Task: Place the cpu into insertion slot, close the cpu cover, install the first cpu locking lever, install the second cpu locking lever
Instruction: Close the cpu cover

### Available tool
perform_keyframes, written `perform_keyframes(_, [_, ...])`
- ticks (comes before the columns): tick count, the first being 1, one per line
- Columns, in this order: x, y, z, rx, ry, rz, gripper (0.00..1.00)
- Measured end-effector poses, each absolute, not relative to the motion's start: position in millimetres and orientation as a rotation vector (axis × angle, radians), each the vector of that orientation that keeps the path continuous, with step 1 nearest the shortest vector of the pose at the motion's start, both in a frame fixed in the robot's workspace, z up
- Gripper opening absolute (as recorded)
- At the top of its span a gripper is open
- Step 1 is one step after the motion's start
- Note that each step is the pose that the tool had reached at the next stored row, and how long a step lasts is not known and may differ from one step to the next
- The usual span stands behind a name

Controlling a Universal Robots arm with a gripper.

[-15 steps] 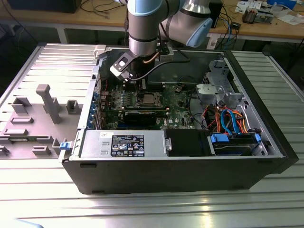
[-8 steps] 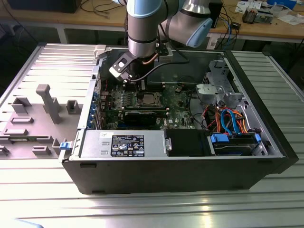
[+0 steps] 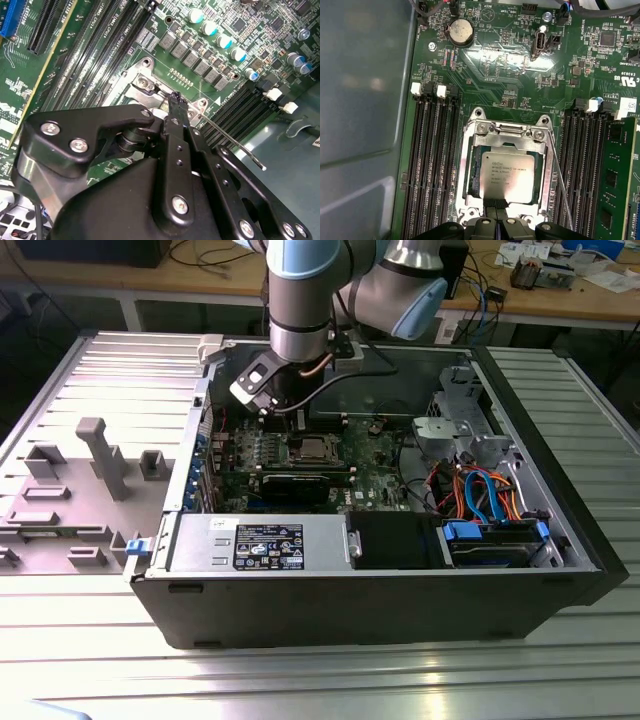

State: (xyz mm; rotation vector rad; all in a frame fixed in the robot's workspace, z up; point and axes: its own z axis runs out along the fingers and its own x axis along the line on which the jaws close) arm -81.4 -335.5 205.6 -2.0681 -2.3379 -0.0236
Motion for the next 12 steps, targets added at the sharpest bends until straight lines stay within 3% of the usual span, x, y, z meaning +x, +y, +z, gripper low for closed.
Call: perform_keyframes(12, [-81.3, -335.4, 208.6, -2.068, -2.338, -0.024, 0.11])
